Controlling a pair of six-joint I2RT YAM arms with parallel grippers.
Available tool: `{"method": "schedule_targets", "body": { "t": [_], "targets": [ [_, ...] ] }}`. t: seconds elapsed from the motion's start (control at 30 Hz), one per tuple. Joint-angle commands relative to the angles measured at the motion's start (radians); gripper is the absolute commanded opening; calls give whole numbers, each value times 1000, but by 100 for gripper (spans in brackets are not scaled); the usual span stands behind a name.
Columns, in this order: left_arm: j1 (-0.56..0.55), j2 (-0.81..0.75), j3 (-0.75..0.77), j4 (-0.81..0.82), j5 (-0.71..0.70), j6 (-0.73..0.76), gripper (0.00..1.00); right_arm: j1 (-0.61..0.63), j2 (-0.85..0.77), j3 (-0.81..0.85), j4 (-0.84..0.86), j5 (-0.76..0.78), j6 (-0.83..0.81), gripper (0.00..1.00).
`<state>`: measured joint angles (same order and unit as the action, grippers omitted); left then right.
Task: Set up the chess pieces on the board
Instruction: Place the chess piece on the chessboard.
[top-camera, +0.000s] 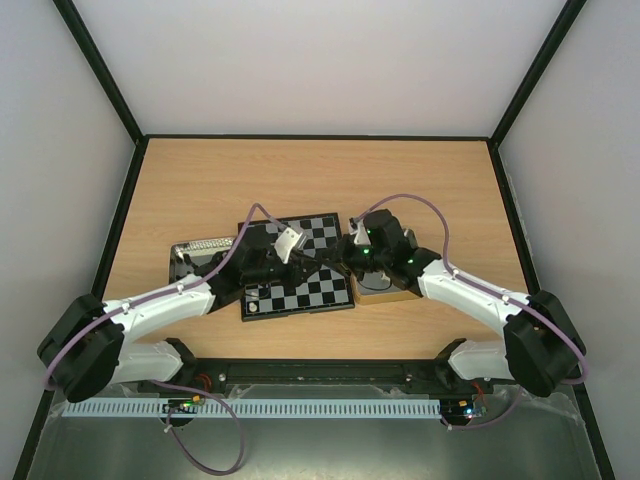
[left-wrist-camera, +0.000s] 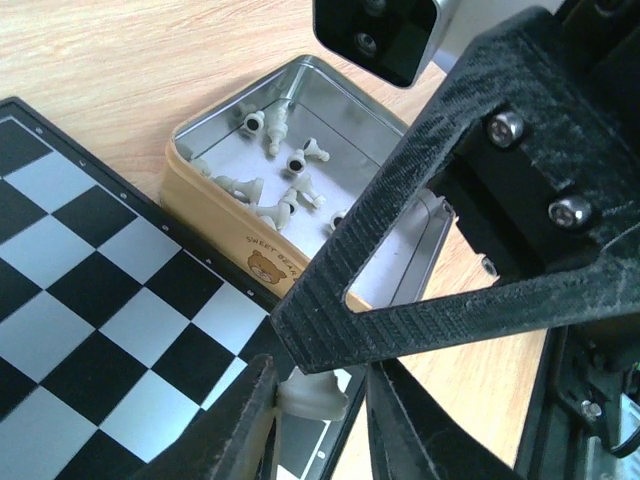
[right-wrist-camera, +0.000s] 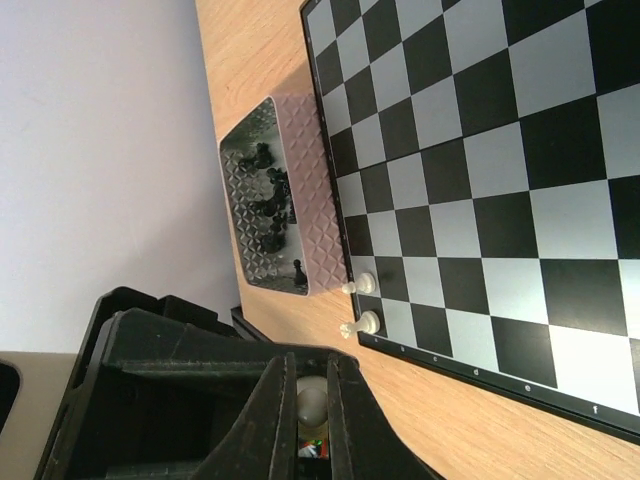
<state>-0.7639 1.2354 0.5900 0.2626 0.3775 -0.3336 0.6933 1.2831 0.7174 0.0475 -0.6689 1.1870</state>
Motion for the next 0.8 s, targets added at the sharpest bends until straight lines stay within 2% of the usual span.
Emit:
{"method": "schedule_targets", "body": {
  "t": [0.0,0.17,0.3,0.4,0.57,0.77],
  "targets": [
    [-5,-28,11,80,59,96,20,9,16,50,-75,-56,-80,5],
    [-4,-19,11,65,58,115,6,8,11,61,-73,-42,-91,11],
    [-5,-25,0,68,72,148,3,9,0,87,-106,-21,-157,25],
    [-5,-29,9,59,98,197,3,9,-15,97,-139,-30,-233,29],
    [-4,-35,23,19,125,270,3,9,-60,89,-187,-62,-305,26],
    [-5,-48,10,13,132,300,3,9,-103,61,-188,-65,-314,11]
  ]
}}
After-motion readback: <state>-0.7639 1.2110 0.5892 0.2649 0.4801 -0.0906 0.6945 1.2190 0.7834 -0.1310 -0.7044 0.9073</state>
